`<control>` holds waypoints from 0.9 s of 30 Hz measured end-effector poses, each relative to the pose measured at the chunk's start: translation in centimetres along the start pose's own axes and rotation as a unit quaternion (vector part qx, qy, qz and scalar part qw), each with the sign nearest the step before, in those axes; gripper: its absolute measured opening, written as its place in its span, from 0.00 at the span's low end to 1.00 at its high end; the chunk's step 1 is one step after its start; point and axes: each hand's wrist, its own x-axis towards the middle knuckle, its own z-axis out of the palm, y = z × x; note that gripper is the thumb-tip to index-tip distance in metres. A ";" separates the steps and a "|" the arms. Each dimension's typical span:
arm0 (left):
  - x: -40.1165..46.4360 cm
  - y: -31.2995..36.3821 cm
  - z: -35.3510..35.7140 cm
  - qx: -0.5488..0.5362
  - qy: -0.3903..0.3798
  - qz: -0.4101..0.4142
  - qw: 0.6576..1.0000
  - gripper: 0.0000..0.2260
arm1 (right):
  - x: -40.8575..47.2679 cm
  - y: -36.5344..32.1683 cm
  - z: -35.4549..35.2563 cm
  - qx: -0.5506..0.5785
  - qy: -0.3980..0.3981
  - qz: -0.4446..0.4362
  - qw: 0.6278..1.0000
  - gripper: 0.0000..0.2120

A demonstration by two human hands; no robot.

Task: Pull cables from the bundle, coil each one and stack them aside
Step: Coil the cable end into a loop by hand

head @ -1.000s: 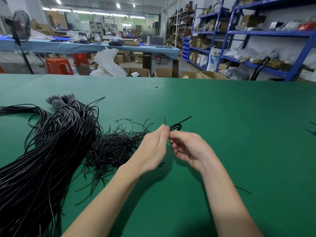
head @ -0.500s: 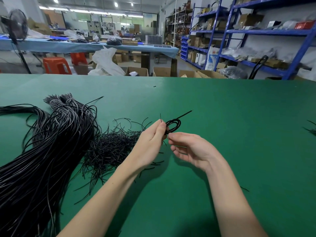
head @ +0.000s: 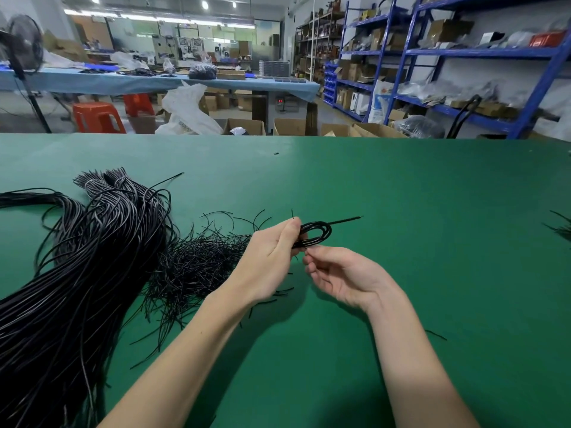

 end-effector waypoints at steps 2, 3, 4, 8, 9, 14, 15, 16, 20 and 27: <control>-0.2 0.8 -0.6 0.014 -0.063 -0.001 0.998 0.19 | 0.0 0.3 -0.6 -0.065 -0.020 -0.055 0.996 0.04; -0.3 1.2 -1.1 0.041 -0.098 0.001 0.994 0.19 | 0.0 0.6 -0.8 -0.097 -0.024 -0.085 0.991 0.04; -0.2 1.5 -1.6 0.074 -0.130 0.004 0.989 0.19 | -0.1 0.7 -1.0 -0.121 -0.023 -0.114 0.986 0.04; 0.1 2.1 -3.0 0.135 -0.212 -0.022 0.968 0.17 | 0.2 0.4 -1.6 -0.182 -0.040 -0.198 0.962 0.05; 0.1 2.2 -3.2 0.143 -0.227 -0.030 0.963 0.16 | 0.2 0.3 -1.7 -0.204 -0.045 -0.200 0.957 0.05; 0.1 3.0 -3.4 0.157 -0.311 -0.063 0.935 0.14 | -0.2 -0.5 -2.6 -0.284 -0.071 -0.163 0.942 0.08; 0.1 3.2 -3.5 0.148 -0.328 -0.065 0.931 0.14 | -0.3 -0.7 -2.8 -0.286 -0.079 -0.159 0.942 0.06; 0.0 3.6 -3.7 0.133 -0.342 -0.066 0.928 0.14 | -0.7 -1.0 -2.6 -0.282 -0.095 -0.153 0.942 0.03; -0.4 4.6 -4.7 0.075 -0.391 -0.062 0.915 0.13 | -1.4 -2.2 -1.8 -0.299 -0.155 -0.149 0.930 0.13; -0.4 5.3 -4.7 0.336 -0.453 -0.058 0.824 0.12 | -1.8 -4.1 -0.4 -0.485 -0.175 -0.094 0.852 0.04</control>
